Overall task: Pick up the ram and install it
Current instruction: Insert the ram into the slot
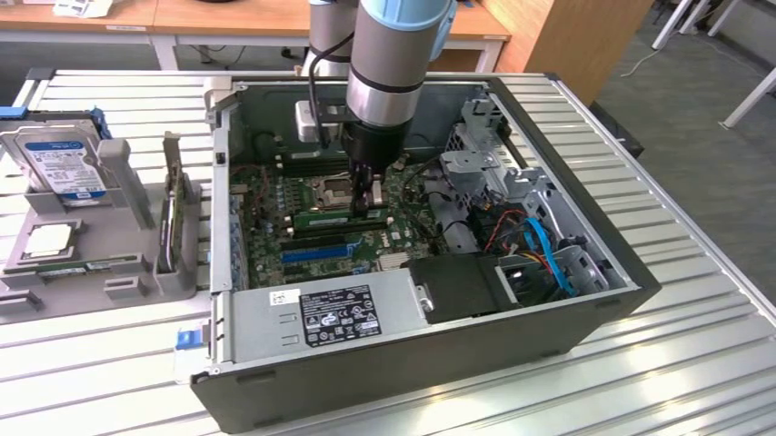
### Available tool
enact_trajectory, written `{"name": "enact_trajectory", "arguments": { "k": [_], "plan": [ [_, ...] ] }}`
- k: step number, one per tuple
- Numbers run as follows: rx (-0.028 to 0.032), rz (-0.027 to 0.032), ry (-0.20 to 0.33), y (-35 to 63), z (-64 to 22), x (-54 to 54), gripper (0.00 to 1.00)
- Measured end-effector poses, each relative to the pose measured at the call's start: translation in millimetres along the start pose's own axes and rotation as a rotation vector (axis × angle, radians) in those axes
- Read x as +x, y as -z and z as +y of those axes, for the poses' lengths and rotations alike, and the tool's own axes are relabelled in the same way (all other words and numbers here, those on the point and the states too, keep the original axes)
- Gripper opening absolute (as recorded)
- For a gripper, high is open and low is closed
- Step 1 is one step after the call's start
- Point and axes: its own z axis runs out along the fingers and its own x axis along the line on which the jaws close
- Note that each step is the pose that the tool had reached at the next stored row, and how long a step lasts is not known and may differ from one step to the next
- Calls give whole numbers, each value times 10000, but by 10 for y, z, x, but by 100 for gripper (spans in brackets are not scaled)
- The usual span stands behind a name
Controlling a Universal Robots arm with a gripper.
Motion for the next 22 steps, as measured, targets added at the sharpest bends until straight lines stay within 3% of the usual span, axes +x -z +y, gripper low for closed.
{"name": "enact_trajectory", "arguments": {
  "k": [22],
  "plan": [
    [-2,3,94,0,0,6,11]
  ]
}}
